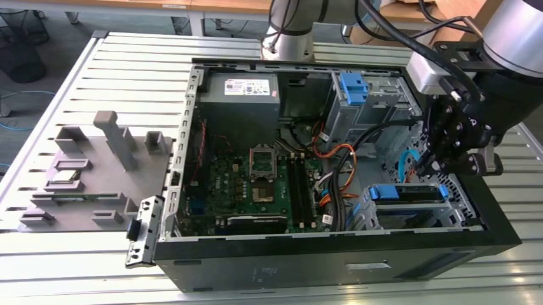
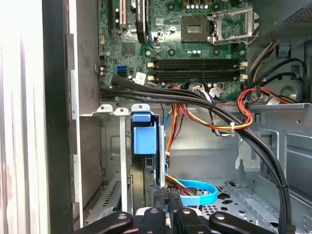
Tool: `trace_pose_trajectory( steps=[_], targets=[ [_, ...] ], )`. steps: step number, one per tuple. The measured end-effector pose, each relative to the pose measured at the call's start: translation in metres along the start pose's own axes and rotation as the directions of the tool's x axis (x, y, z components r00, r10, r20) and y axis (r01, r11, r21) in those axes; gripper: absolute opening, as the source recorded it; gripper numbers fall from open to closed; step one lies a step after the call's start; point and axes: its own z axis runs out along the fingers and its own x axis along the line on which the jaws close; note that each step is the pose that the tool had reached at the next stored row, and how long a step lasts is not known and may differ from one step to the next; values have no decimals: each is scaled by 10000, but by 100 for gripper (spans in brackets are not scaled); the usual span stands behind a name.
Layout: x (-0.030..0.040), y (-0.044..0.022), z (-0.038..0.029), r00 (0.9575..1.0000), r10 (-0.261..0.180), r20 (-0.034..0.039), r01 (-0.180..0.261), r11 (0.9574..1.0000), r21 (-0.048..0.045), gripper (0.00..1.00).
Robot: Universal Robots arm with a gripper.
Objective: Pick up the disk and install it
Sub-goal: 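Insert the first disk wire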
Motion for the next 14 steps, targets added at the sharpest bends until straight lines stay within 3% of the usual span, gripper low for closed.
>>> trace_pose_trajectory(
  steps=[4,14],
  targets=[
    [19,19,11,9999,-111,6,111,9998,163,16],
    [125,78,66,9996,-285,13,285,9993,254,16]
  ],
)
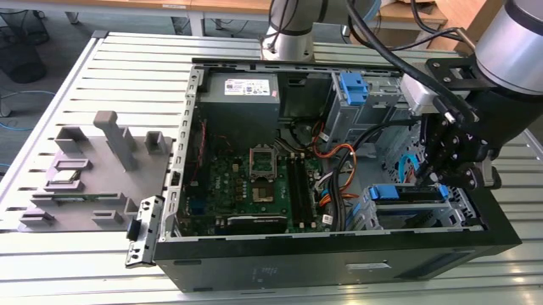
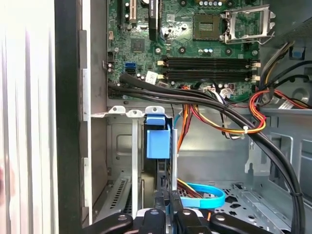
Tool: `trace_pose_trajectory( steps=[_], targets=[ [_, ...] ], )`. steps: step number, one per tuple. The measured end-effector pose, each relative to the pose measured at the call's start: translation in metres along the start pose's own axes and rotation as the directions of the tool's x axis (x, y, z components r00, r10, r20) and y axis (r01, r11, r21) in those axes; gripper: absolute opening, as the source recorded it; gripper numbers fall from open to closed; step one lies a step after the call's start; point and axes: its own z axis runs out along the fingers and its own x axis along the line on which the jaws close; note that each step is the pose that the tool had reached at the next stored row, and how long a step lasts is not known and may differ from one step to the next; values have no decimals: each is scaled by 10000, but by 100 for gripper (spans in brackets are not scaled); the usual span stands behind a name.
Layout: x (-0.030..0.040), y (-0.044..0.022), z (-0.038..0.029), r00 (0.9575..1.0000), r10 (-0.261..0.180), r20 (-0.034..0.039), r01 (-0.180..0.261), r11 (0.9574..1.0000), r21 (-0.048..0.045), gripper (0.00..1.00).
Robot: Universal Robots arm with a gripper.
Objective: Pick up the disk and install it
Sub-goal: 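Insert the first disk wire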
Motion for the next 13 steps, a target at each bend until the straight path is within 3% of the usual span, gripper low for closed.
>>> trace_pose_trajectory(
  steps=[8,13],
  targets=[
    [62,47,54,9998,-178,10,178,9997,154,16],
    [64,62,70,9995,-322,13,321,9986,410,16]
  ],
)
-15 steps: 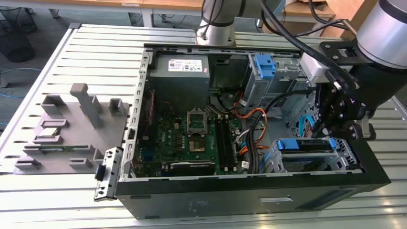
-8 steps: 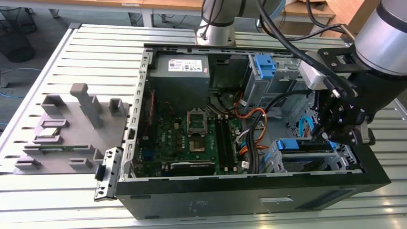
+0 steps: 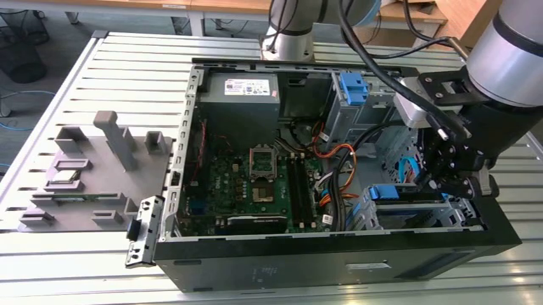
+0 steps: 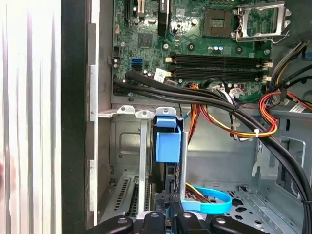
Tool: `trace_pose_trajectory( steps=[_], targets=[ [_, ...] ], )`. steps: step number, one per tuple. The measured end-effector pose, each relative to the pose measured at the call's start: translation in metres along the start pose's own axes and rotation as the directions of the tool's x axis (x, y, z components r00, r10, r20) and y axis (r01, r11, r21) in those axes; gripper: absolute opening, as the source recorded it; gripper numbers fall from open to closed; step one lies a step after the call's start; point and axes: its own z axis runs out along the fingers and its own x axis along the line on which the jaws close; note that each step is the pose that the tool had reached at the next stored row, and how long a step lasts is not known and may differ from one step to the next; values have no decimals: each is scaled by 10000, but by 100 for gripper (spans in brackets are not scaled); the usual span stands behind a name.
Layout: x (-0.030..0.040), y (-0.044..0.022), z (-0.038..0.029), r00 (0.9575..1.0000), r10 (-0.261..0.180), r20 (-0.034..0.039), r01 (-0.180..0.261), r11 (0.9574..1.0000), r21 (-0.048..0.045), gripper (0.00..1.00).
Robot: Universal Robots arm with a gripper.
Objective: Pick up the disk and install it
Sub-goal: 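Insert the first disk wire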
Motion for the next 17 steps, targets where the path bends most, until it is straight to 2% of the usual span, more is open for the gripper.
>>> trace_pose_trajectory(
  steps=[2,9,15,17],
  targets=[
    [0,7,5,10000,-51,4,51,9999,107,16],
    [-3,54,16,9999,-167,10,167,9993,349,16],
    [-37,123,12,9998,-179,5,178,9990,417,16],
    [-40,141,13,9998,-179,4,179,9987,473,16]
  ],
)
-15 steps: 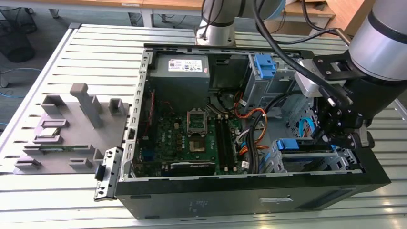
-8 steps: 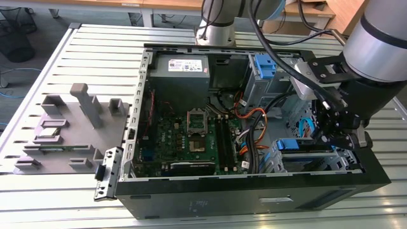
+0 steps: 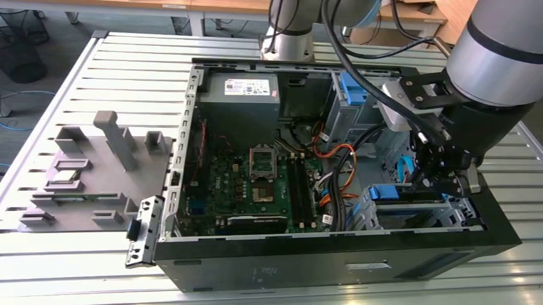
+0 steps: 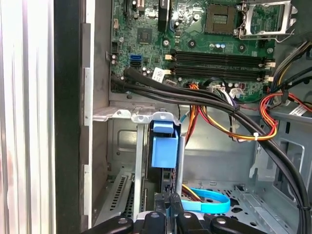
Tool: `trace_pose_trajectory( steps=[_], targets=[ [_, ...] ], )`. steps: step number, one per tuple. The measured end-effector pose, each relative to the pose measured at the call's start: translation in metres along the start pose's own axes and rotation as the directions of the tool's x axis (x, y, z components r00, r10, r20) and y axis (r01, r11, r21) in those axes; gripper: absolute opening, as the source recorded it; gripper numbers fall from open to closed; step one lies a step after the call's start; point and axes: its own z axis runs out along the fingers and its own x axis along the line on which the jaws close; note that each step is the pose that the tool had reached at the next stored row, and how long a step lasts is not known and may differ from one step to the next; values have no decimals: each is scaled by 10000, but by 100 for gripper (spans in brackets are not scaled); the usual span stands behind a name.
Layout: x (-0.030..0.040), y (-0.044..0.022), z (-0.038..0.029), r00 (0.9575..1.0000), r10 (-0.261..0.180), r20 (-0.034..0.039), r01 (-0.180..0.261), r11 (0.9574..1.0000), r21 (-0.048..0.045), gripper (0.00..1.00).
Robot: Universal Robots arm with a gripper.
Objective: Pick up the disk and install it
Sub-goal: 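Insert the first disk wire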
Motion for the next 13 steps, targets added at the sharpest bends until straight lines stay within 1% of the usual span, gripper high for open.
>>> trace_pose_trajectory(
  steps=[2,4,5,6,11,13],
  targets=[
    [-1,17,1,10000,-2,-1,2,9999,139,16],
    [-2,35,1,10000,-4,3,4,9995,329,16],
    [-3,44,0,10000,-4,3,4,9992,400,16],
    [-3,52,-1,10000,-5,2,4,9991,431,16],
    [-5,68,5,10000,-6,0,6,9989,460,16],
    [-4,77,10,10000,-5,-2,5,9988,493,16]
  ],
)
